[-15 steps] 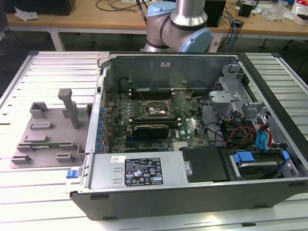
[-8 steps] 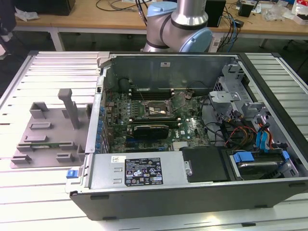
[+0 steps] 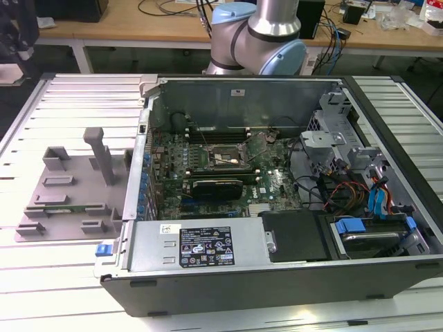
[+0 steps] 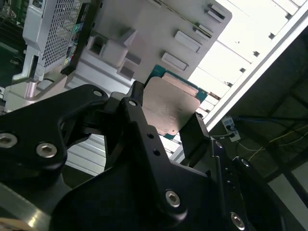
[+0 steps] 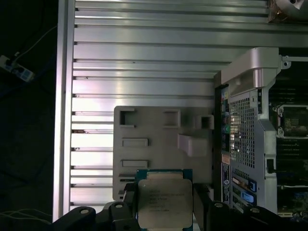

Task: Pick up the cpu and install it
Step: 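Pick up the cpu and move it towards the insertion slot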

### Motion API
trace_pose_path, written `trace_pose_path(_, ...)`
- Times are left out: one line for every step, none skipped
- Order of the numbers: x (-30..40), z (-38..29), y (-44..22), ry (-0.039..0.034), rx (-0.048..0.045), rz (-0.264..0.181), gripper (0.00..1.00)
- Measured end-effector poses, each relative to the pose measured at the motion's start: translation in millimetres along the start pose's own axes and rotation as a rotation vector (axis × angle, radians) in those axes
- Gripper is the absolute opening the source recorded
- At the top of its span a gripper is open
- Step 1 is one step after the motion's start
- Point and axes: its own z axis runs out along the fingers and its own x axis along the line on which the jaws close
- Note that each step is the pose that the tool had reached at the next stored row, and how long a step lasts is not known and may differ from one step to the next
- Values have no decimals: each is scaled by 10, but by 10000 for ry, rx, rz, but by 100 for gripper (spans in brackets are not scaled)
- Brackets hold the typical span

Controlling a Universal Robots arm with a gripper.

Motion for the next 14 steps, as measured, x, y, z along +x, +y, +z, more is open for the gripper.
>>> trace_pose_path(-20,1,0,0,0,0,55)
trace_pose_path(-57,2,-1,0,0,0,55)
trace_pose_path(-85,3,0,-1,-1,1,55)
trace_pose_path(-110,4,-1,0,-1,2,55)
trace_pose_path(-136,5,-1,-1,-1,1,55)
trace_pose_path(-198,7,-2,0,0,1,55)
trace_pose_path(-228,8,-2,-1,-1,1,55)
trace_pose_path(-249,9,-3,0,-1,0,55)
trace_pose_path(-285,10,-3,-1,0,0,55)
trace_pose_path(-316,11,-3,-1,0,0,55)
trace_pose_path(-341,12,-3,-1,-1,1,55)
trace_pose_path(-361,12,-4,0,0,1,55)
trace_pose_path(-387,13,-4,0,0,1,55)
trace_pose_path(-409,14,-4,-1,0,1,55)
